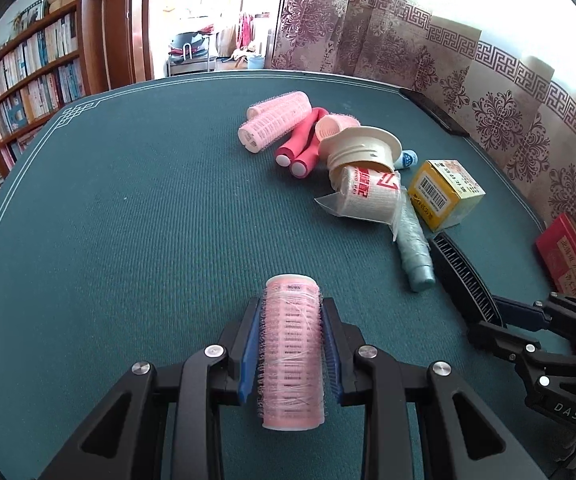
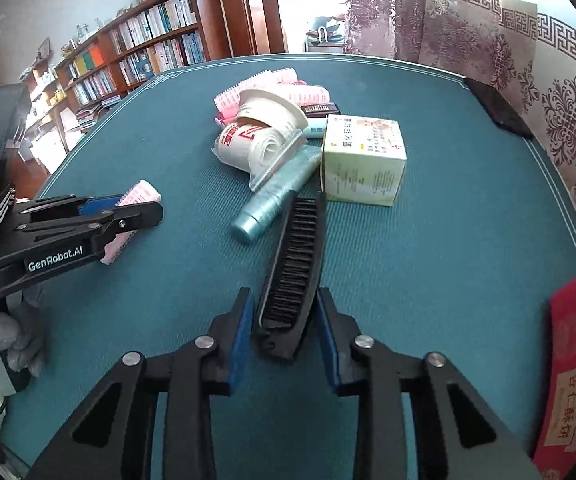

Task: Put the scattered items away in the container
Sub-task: 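Close left gripper on pink hair curler while right gripper grasps black comb, then carry pink curler in left gripper and black comb in right gripper to tin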

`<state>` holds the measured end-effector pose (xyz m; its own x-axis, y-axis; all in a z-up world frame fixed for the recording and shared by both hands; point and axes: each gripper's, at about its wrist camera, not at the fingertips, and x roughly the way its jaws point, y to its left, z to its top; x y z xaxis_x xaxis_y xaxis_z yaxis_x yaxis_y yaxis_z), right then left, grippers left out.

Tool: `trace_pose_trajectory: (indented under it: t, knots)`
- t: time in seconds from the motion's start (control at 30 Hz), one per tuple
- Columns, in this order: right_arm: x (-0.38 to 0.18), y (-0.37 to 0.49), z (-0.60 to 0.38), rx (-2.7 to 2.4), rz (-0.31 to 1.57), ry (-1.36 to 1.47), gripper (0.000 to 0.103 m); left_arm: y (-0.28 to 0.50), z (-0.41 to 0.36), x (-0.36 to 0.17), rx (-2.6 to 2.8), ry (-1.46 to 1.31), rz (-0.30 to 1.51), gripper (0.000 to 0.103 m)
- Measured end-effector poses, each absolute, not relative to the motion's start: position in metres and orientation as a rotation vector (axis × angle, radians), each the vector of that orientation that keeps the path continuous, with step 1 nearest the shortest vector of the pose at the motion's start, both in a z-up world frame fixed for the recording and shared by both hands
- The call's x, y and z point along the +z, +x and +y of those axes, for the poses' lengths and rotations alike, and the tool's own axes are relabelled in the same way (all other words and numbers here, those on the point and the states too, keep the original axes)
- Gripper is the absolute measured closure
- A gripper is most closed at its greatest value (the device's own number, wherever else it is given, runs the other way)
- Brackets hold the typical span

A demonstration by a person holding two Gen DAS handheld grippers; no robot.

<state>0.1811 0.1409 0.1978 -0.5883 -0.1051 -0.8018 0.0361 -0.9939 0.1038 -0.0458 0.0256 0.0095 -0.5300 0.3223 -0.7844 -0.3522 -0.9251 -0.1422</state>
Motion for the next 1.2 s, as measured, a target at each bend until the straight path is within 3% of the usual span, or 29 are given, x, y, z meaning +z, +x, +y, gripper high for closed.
trace_pose_trajectory:
  t: [0.3, 0.43, 0.47, 0.53, 0.63, 0.87, 1.2]
  knots:
    - [0.198, 0.205, 0.15, -2.777, -0.159, 1.419, 0.071, -0.026, 0.039, 0.01, 2.411, -1.243, 0.058, 0.073]
    - [0.2, 0.189, 0.146, -2.798, -0.188, 1.399, 0.043, -0.02, 0.039, 0.012, 2.404, -1.248, 0.042, 0.073]
    - [0.2, 0.186, 0.145, -2.803, -0.187, 1.397, 0.041, -0.019, 0.039, 0.012, 2.405, -1.249, 0.042, 0.073]
    - [0.195, 0.178, 0.141, -2.822, -0.152, 1.402, 0.043, -0.016, 0.039, 0.012, 2.406, -1.252, 0.042, 0.073]
    - [0.196, 0.181, 0.138, -2.873, -0.08, 1.397, 0.074, -0.015, 0.04, 0.013, 2.405, -1.253, 0.042, 0.073]
    - [0.199, 0.206, 0.152, -2.865, -0.271, 1.378, 0.074, -0.007, 0.048, 0.017, 2.402, -1.232, 0.064, 0.073]
    - [0.214, 0.236, 0.157, -2.895, -0.351, 1.3, 0.074, 0.005, 0.063, 0.027, 2.42, -1.196, 0.115, 0.073]
